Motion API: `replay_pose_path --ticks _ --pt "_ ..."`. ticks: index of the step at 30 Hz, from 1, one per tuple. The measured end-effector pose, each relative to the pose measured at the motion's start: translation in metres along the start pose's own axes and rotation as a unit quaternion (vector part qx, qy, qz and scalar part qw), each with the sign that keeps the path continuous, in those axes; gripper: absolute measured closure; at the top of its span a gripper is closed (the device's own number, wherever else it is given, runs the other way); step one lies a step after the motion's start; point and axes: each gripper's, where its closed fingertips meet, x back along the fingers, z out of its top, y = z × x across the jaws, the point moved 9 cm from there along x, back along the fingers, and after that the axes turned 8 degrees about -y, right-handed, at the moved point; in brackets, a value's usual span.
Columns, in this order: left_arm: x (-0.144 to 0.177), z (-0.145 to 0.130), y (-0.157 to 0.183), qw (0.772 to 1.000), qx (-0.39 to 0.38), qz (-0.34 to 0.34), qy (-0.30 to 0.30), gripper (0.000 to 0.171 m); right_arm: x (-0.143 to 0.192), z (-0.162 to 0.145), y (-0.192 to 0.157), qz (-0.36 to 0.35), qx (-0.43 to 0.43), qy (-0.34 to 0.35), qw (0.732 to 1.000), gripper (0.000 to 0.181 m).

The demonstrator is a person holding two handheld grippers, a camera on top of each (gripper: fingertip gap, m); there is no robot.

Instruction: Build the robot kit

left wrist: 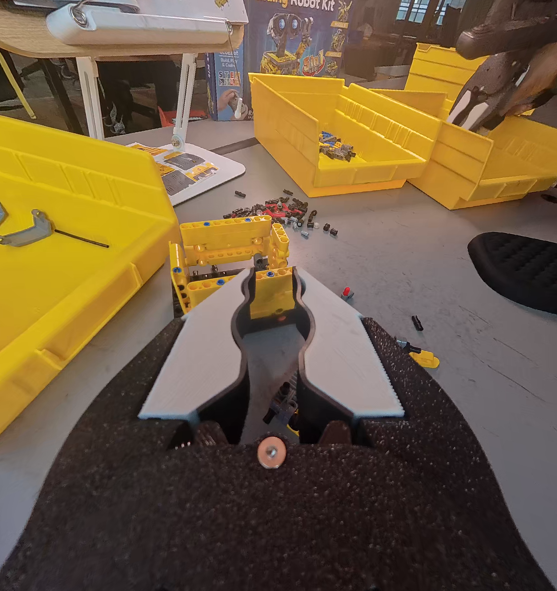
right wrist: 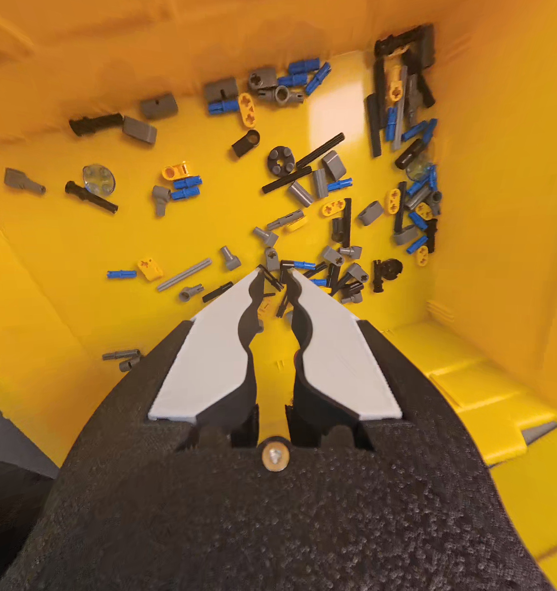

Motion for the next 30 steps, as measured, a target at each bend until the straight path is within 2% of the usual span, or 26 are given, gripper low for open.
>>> replay_pose_path --ticks 8,11,13,16,20,23,25,30 --pt "-0.001 0.000 0.000 1.000 0.000 -0.002 -0.003 0.150 -0.013 0.007 -0.001 0.008 0.027 -0.020 0.999 0.174" --pt "0.000 -0.001 0.000 1.000 0.000 -0.002 -0.003 0.150 -0.005 0.007 0.002 -0.001 0.028 -0.008 1.000 0.174" --pt "0.000 -0.001 0.000 1.000 0.000 -0.003 -0.004 0.151 0.012 0.007 0.003 -0.015 0.019 0.025 0.999 0.174" --pt "-0.001 0.000 0.002 1.000 -0.004 -0.008 -0.003 0.151 0.061 0.027 -0.014 -0.030 0.012 0.161 0.986 0.174" --pt "-0.001 0.002 0.009 0.999 -0.020 -0.028 0.006 0.151 0.123 0.077 -0.097 0.023 0.067 0.365 0.928 0.175" --pt "0.001 0.005 0.022 0.996 -0.052 -0.071 0.024 0.154 0.130 0.117 -0.174 0.113 0.114 0.441 0.883 0.174" --pt "0.003 0.007 0.033 0.992 -0.073 -0.101 0.035 0.157 0.115 0.142 -0.220 0.161 0.154 0.451 0.864 0.174" --pt "0.006 0.008 0.051 0.981 -0.092 -0.165 0.033 0.160 0.055 0.196 -0.297 0.158 0.262 0.417 0.856 0.174"
